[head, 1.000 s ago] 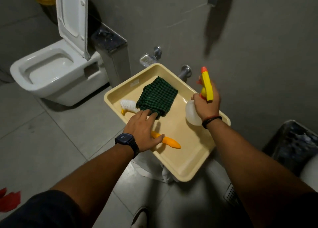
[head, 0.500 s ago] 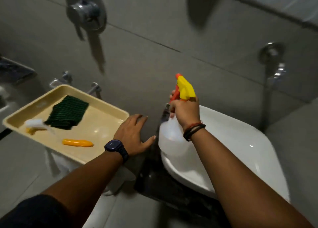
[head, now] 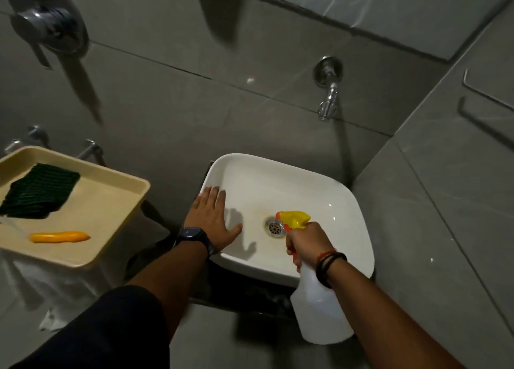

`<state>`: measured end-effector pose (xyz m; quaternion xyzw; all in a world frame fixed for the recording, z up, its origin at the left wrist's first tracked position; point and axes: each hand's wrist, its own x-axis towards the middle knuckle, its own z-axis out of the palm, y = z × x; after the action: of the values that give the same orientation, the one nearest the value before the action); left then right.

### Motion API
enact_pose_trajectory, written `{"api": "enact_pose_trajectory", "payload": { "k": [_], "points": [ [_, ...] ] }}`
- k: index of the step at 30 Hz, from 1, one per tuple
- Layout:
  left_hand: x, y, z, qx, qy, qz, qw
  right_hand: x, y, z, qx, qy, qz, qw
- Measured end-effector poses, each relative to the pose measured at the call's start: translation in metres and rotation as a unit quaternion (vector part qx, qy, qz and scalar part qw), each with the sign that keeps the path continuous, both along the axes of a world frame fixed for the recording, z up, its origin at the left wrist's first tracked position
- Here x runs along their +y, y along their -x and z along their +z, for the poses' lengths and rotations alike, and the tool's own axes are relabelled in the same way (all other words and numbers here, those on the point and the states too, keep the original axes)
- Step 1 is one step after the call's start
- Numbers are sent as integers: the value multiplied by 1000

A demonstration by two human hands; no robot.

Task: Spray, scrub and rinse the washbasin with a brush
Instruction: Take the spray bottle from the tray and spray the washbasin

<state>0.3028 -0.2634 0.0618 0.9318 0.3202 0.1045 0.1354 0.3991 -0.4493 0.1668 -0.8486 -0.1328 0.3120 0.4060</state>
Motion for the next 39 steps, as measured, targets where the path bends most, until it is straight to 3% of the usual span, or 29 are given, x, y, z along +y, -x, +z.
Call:
{"api": "enact_pose_trajectory", "payload": {
  "k": [3,10,16,22,27,32,36,39],
  "points": [
    [2,-3,-3,13,-17,-15,1000,10,-4,-2,-40,-24,-15,999],
    [4,-3,-6,13,-32,-42,999,-7,-40,10,-140,41,-109,983],
    [4,-5,-5,31,-42,-63,997,-38,-40,11,-88,91,-83,989],
    [6,-4,-5,28,-35,-71,996,-22,-12,-2,-10,57,5,998],
    [4,-1,-4,4,-42,-68,997,0,-13,1,-83,0,-38,996],
    [4,-3,-4,1,-45,-67,997,-17,-32,9,-137,87,-97,982],
    [4,-4,-4,9,-48,-66,997,-31,-28,2,-35,105,-5,994],
    [5,-4,-5,17,-50,-65,997,-25,-21,-3,-22,70,22,997]
  ]
}}
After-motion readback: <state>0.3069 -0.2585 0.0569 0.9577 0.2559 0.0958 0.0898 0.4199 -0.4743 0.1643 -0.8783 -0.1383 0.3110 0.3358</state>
